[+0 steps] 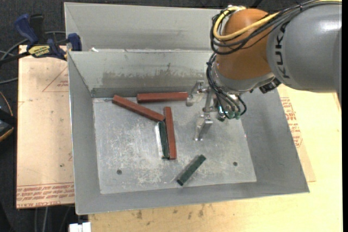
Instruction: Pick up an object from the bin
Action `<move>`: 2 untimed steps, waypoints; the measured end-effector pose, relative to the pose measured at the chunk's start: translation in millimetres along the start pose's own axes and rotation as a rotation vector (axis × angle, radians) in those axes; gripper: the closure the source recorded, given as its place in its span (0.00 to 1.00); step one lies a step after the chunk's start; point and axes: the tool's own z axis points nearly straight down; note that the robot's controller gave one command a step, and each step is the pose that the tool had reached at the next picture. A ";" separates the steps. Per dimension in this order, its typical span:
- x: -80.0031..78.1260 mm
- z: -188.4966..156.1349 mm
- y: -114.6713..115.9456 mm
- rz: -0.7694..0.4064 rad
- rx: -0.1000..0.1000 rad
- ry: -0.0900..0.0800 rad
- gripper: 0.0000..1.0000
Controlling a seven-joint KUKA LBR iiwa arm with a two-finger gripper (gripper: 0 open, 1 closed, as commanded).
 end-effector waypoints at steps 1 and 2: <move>-1.7 -4.6 -0.1 0.001 0.000 -0.007 0.00; 21.1 16.1 1.7 -0.076 0.001 -0.019 0.00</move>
Offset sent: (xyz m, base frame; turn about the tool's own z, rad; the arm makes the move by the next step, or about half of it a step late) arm -0.0736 0.0041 -0.0645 -0.2190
